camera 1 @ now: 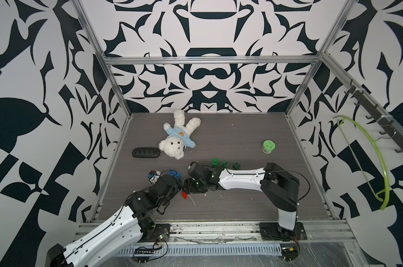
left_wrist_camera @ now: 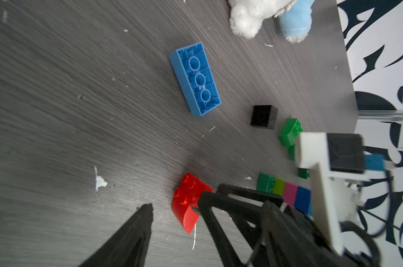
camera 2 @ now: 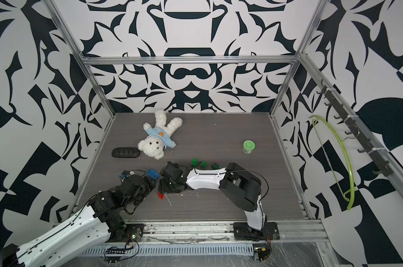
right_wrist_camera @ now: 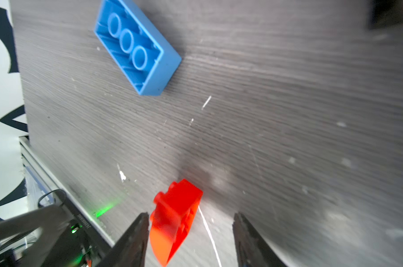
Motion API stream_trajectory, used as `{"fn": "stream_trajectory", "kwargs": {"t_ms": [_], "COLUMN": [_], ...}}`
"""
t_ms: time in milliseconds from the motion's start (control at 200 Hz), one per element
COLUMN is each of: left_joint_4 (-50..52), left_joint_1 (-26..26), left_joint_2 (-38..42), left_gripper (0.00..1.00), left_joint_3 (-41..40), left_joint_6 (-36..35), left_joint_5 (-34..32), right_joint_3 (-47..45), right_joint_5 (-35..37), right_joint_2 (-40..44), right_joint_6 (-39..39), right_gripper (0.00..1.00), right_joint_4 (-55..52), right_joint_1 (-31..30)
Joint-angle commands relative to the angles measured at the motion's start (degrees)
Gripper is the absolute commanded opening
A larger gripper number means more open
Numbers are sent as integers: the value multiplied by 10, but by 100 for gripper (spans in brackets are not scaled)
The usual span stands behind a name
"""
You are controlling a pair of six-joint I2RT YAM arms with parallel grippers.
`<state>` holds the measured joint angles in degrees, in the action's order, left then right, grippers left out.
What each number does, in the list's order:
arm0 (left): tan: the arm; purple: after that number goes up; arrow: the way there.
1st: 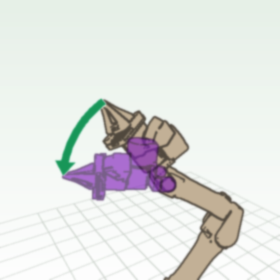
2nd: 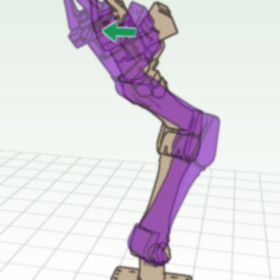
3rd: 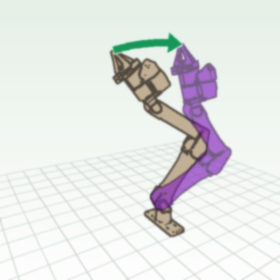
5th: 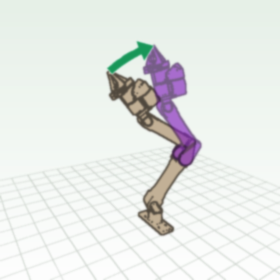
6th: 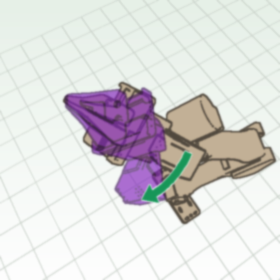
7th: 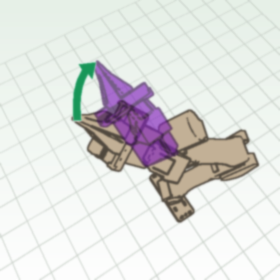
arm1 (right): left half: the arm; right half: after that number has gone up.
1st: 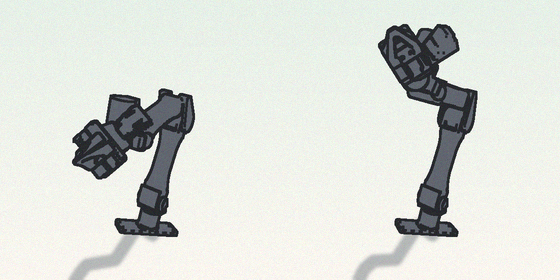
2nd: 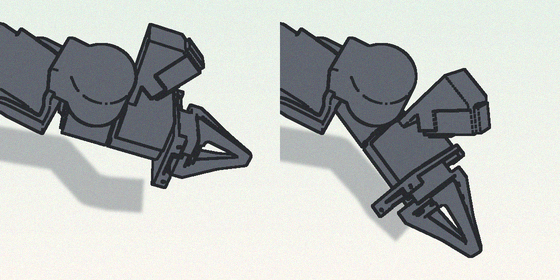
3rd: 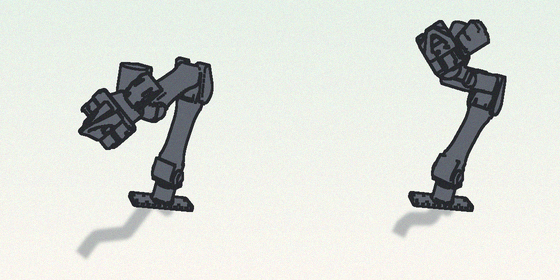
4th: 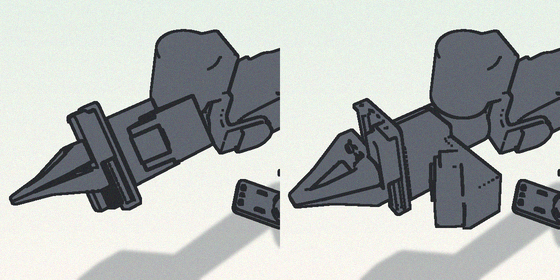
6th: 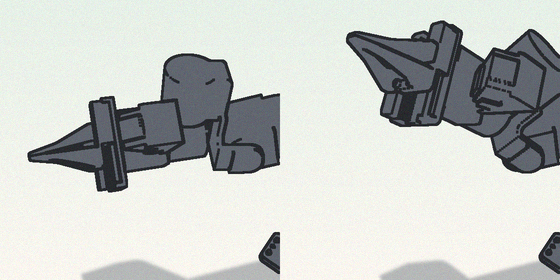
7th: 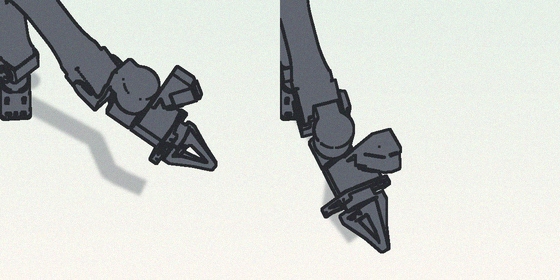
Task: Assemble the number 1 with lego
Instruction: Place the lego brick at the center of the board, then pick up the lego brick from the center of the board.
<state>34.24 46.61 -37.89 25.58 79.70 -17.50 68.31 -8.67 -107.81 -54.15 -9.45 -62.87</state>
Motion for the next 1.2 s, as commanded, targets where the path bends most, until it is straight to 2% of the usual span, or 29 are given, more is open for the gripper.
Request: {"fn": "stream_trajectory", "kwargs": {"t_ms": [0,285,425,560,860,1195], "left_joint_4": [15,-34,-61,-36,-34,21], "left_joint_1": [-2,-2,-3,-3,5,61], "left_joint_2": [-16,-66,-124,-193,-272,-347], "left_gripper": [80,73,71,73,64,57], "left_joint_3": [1,-17,-7,24,51,106], "left_joint_6": [-24,-55,-98,-141,-194,-219], "left_joint_5": [22,72,94,98,98,27], "right_joint_3": [-9,-54,-73,-89,-102,-107], "right_joint_5": [28,111,140,158,167,159], "right_joint_2": [68,208,261,298,335,342], "right_joint_6": [28,59,63,65,79,84], "right_gripper": [63,61,60,60,60,58], "right_joint_4": [-19,-127,-178,-204,-225,-227], "right_joint_1": [5,7,9,16,39,49]}}
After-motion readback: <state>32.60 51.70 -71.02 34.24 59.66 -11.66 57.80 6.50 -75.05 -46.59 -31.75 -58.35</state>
